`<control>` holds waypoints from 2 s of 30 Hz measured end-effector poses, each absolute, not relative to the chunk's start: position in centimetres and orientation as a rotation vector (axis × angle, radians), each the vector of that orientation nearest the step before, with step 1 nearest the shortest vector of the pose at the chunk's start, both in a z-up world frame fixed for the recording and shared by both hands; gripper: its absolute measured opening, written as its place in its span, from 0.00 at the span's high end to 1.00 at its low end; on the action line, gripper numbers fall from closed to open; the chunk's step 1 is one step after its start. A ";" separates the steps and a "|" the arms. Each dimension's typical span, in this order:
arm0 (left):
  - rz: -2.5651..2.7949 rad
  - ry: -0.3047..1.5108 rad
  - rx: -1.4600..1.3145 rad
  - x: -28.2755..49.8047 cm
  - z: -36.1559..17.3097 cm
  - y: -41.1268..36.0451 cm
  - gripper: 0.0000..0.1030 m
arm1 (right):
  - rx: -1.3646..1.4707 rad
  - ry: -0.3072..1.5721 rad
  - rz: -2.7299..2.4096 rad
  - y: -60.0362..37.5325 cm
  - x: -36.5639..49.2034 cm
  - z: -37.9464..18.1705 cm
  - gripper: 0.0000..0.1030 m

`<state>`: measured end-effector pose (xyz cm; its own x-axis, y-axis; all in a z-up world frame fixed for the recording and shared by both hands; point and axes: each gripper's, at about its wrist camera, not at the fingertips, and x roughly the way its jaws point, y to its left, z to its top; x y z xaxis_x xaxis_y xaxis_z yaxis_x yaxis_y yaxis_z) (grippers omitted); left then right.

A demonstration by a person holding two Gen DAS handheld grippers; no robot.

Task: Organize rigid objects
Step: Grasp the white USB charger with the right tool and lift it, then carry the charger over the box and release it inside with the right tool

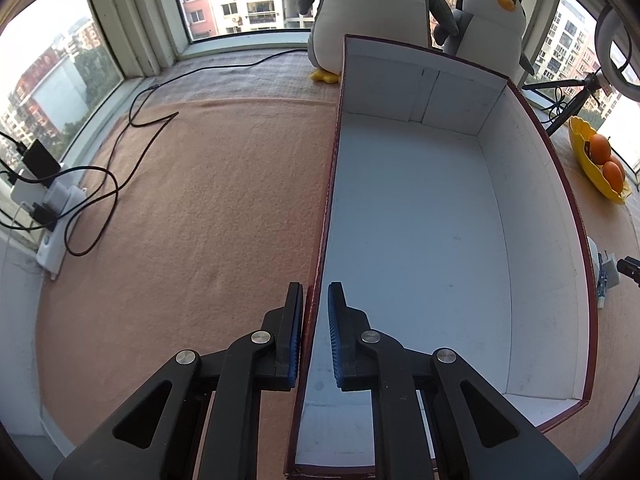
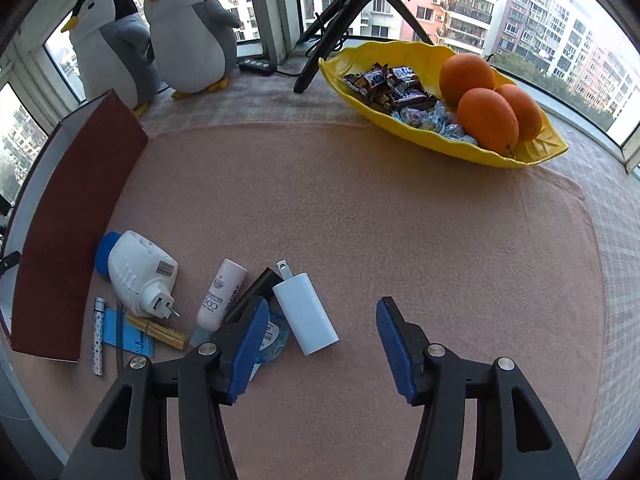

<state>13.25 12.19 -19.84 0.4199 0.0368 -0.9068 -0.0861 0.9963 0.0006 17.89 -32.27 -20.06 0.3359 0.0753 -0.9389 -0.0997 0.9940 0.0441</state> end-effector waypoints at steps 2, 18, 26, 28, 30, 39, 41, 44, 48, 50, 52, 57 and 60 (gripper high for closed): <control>0.076 1.141 -0.050 13.3 -20.0 12.3 0.89 | -0.021 1.237 0.118 -32.1 18.4 -20.6 0.52; 0.070 1.170 -0.057 13.5 -20.6 12.6 0.92 | -0.079 1.263 0.114 -31.3 18.3 -21.7 0.80; 0.062 1.174 -0.029 13.2 -20.4 12.4 0.92 | -0.066 1.174 0.081 -33.9 16.1 -15.3 0.80; 0.061 1.171 -0.028 13.2 -20.3 12.4 0.92 | -0.073 1.140 0.059 -35.0 15.8 -12.6 0.80; 0.063 1.168 -0.025 13.1 -20.3 12.3 0.92 | -0.087 1.101 0.036 -36.0 15.4 -9.7 0.80; 0.059 1.167 -0.041 13.1 -20.0 12.4 0.92 | -0.152 0.945 -0.046 -38.9 15.1 2.9 0.80; 0.058 1.162 -0.041 13.0 -19.9 12.5 0.92 | -0.177 0.905 -0.067 -39.1 14.9 5.7 0.80; 0.052 1.155 -0.042 13.0 -19.7 12.4 0.92 | -0.184 0.852 -0.096 -39.5 14.9 9.2 0.80; 0.044 1.149 -0.053 13.0 -19.5 12.6 0.92 | -0.148 0.826 -0.093 -39.8 14.8 10.9 0.80; 0.041 1.148 -0.056 13.0 -19.4 12.7 0.92 | -0.131 0.833 -0.068 -39.0 14.8 10.1 0.80; 0.039 1.145 -0.060 13.0 -19.4 12.8 0.92 | -0.116 0.853 -0.029 -37.8 14.9 8.7 0.80; 0.033 1.143 -0.073 12.9 -19.4 13.1 0.92 | -0.099 0.907 0.119 -31.9 16.5 4.2 0.80; 0.028 1.143 -0.074 12.7 -19.5 13.2 0.92 | -0.102 0.937 0.227 -27.2 17.7 1.9 0.80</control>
<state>12.74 13.17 -19.46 0.4146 -0.0153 -0.9099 -0.0606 0.9972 -0.0444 17.70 -27.22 1.90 0.5705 0.1491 -0.8077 -0.2372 0.9714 0.0118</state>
